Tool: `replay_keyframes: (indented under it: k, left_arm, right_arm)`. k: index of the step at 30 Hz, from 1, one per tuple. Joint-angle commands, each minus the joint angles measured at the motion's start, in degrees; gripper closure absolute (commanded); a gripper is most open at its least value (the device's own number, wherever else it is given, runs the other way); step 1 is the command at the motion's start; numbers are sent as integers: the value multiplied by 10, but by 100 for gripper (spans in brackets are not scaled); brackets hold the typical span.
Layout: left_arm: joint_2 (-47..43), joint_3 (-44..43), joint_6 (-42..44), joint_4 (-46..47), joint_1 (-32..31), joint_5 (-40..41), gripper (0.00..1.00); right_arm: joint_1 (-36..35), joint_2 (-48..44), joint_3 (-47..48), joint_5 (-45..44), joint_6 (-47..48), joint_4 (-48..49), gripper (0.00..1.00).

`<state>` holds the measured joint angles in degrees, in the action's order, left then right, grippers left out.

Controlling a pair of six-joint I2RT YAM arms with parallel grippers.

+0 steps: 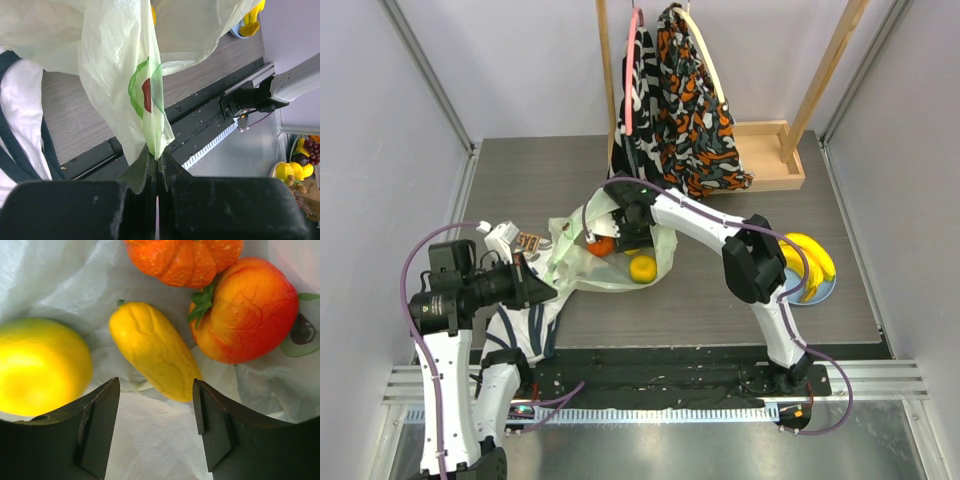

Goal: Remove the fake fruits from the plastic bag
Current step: Take out the fake fruit from the plastic bag.

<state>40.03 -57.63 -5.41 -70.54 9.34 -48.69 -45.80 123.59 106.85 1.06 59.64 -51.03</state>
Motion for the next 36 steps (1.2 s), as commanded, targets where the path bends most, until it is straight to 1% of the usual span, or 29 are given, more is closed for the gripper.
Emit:
replay_keyframes:
  k: [1,5,9,12,13,14,16,17,19,20,21,22,23,25,26,28,29,31,34,35,36]
  left_arm:
    - [7,-5,8,-5,8,1,100]
    - [12,-7,8,-4,14,0,100]
    - [14,-6,8,-6,19,-2,100]
    - [15,-4,5,-4,22,-4,100]
    - [15,-4,4,-1,22,-4,100]
    - [17,-4,4,1,23,-4,100]
    - [19,-4,-2,7,24,-4,100]
    - [20,-5,-3,9,24,-6,100]
    - [20,-7,-8,17,23,-9,100]
    - [21,-7,-11,22,24,-12,100]
    - [22,-7,-19,36,24,-15,100]
    - [22,-7,-23,43,24,-18,100]
    - [24,-7,-30,52,24,-24,100]
    - [32,-8,-53,84,24,-33,100]
    - [35,-11,-63,95,24,-36,100]
    - [46,-17,-87,124,24,-48,100]
    - [51,-24,-94,134,24,-52,100]
    - [64,-33,-119,158,23,-60,100]
    - [90,-55,-154,190,23,-66,100]
    - [104,-63,-162,208,22,-69,100]
    - [109,-68,-170,217,22,-76,100]
  right_arm:
    - [8,20,55,-7,52,-46,33]
    - [10,52,63,-8,65,-56,34]
    - [11,64,64,-8,81,-57,34]
    - [10,75,68,-26,89,-73,38]
    - [10,74,68,-24,88,-73,41]
    - [10,74,67,-22,87,-72,54]
    - [11,66,70,-23,75,-61,69]
    - [10,61,72,-23,68,-56,79]
    - [11,29,84,3,44,-48,83]
    - [10,14,88,18,37,-48,84]
    - [11,-3,91,53,23,-48,84]
    - [9,-40,90,79,16,-49,85]
    - [8,-58,89,101,11,-55,85]
    - [4,-96,79,160,-12,-65,84]
    - [-5,-128,72,172,-20,-69,84]
    - [-16,-156,46,210,-55,-68,84]
    - [-28,-184,36,223,-65,-66,84]
    - [-44,-208,13,239,-89,-58,84]
    - [-70,-246,4,258,-144,-37,85]
    - [-73,-259,9,277,-188,-21,85]
    - [-75,-264,16,281,-209,-15,85]
